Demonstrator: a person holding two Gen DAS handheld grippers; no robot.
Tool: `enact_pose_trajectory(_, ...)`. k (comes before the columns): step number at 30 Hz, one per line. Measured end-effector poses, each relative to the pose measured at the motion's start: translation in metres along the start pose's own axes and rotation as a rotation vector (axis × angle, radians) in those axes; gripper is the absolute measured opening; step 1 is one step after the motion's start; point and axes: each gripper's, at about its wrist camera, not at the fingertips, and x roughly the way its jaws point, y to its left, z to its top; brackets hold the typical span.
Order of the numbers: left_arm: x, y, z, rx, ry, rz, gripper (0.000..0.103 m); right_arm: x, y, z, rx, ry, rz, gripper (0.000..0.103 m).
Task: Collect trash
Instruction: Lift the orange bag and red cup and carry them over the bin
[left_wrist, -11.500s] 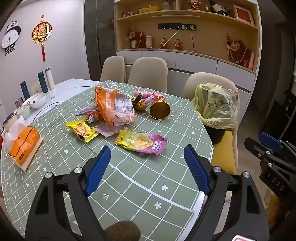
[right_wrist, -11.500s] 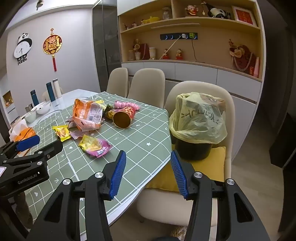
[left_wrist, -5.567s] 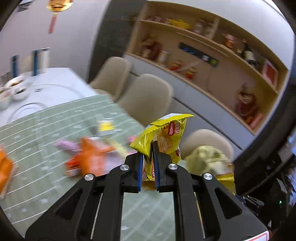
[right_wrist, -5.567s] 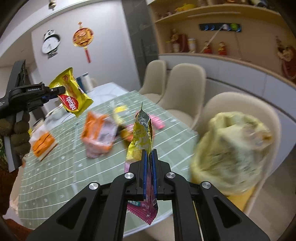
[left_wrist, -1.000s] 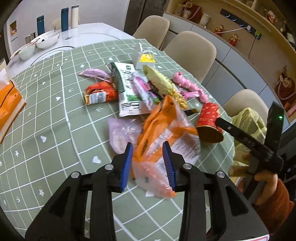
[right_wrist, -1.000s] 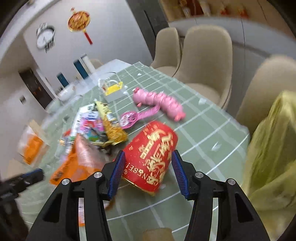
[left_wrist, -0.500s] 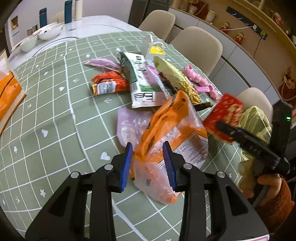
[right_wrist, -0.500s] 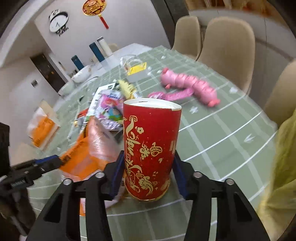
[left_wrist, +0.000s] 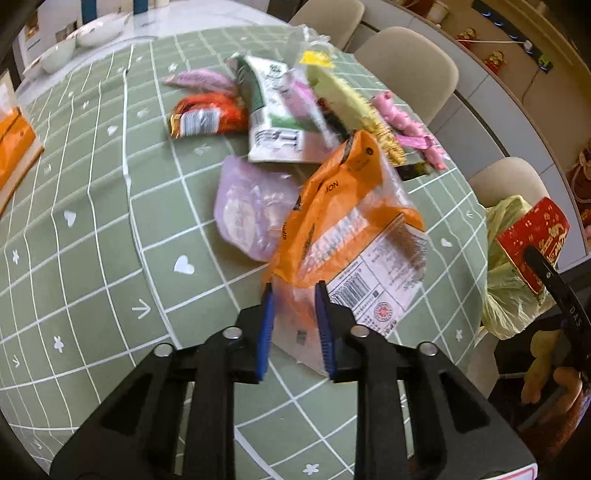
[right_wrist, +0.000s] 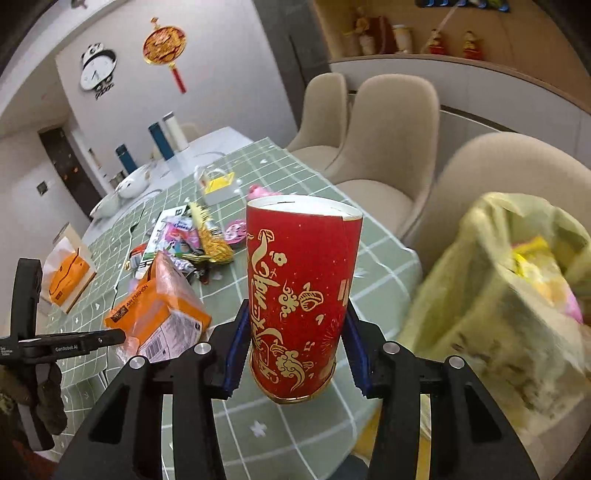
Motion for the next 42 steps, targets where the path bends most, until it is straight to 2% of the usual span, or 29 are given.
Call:
enact_pose_trajectory(6,-0.043,-0.026,0.026,0.04,-0.137,0.007,0.012,-0.038,-0.02,0.005,0.011,-0.092,-0.017,0.044)
enact_pose_trajectory(12,-0.095,-0.08,0.069,0.135,-0.331,-0.044,0.012,-0.074,-0.035,0.015,0.0,-0.163,-0.046,0.044)
enact_pose_trajectory(16,-0.117,-0.115,0.091,0.171,-0.4,-0.112,0.012,-0.1,-0.052,0.021,0.008,-0.206,-0.088,0.044)
enact_pose_trajectory(19,-0.124,-0.142,0.099,0.208,-0.423,-0.15,0.012,-0.116,-0.07,0.023,0.026,-0.232,-0.128,0.044)
enact_pose_trajectory(23,-0.12,-0.184,0.109,0.29,-0.417,-0.19,0.012,-0.132,-0.095,0.021,0.073,-0.259,-0.177,0.044)
enact_pose_trajectory(27,-0.097,-0.233,0.114,0.367,-0.362,-0.266,0.012,-0.144,-0.118,0.015,0.109,-0.271,-0.248,0.044)
enact_pose_trajectory(33,-0.042,-0.31,0.101,0.538,-0.277,-0.258,0.012,-0.16,-0.158,0.008,0.175,-0.253,-0.351,0.044)
enact_pose_trajectory(36,-0.025,-0.33,0.098,0.6,-0.256,-0.262,0.012,-0.167,-0.174,0.006,0.204,-0.244,-0.391,0.044)
enact_pose_trajectory(42,0.024,-0.377,0.097,0.697,-0.108,-0.316,0.012,-0.178,-0.195,0.0,0.251,-0.235,-0.448,0.044)
